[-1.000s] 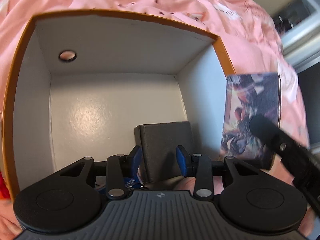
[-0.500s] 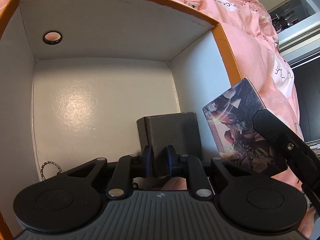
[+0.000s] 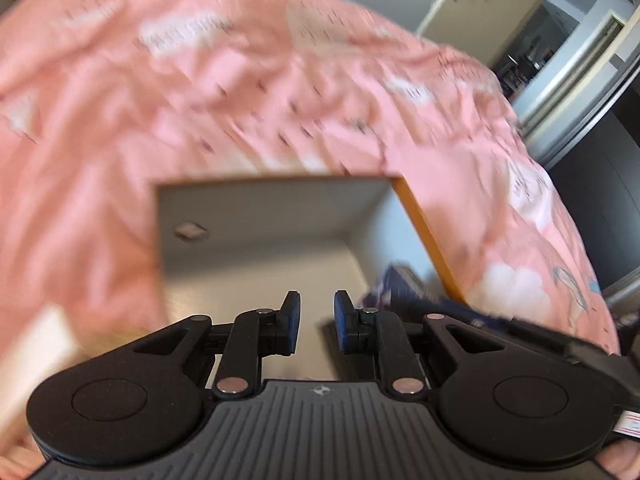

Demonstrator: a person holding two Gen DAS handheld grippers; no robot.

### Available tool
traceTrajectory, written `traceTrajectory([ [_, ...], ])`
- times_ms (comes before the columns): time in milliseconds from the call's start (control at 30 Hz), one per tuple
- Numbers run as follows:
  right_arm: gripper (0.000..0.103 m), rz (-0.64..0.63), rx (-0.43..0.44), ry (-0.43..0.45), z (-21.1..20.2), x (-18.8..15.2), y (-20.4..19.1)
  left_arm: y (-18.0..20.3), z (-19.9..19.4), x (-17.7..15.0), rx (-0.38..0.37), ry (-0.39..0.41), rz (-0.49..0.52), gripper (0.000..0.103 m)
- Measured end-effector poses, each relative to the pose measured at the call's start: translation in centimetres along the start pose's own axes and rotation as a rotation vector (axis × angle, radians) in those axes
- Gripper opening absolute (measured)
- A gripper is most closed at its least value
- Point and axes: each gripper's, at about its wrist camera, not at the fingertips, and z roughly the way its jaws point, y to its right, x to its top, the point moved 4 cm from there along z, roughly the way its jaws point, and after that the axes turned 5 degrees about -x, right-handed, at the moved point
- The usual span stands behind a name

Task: Organize objects
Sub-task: 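Lower the photo card box into the shoebox and open the right gripper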

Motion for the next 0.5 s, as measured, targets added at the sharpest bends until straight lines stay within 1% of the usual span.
traceTrajectory([
  [100, 0.024, 0.006, 0.012, -0.031, 1.5, -0.4, -1.1, -1.4, -2.0, 0.4, 0.037, 0.061, -0.033, 0.019],
  [200, 0.024, 0.012, 0.018, -0.058, 3.0, -0.7, -2.0, -3.3, -3.3, 0.5, 0.059, 0.101, -0.084, 0.02],
  [300, 0.024, 0.022, 0.035, -0.094, 4.5, -1.0, -2.7, -4.6, -4.0, 0.5, 0.065, 0.109, -0.109, 0.02],
  [400, 0.024, 0.054, 0.073, -0.135, 5.8, -1.5, -3.1, -5.4, -3.9, 0.2, 0.056, 0.1, -0.126, 0.02],
  [500, 0.024, 0.076, 0.089, -0.177, 7.0, -2.1, -3.1, -5.7, -3.7, -0.1, 0.051, 0.093, -0.135, 0.02],
])
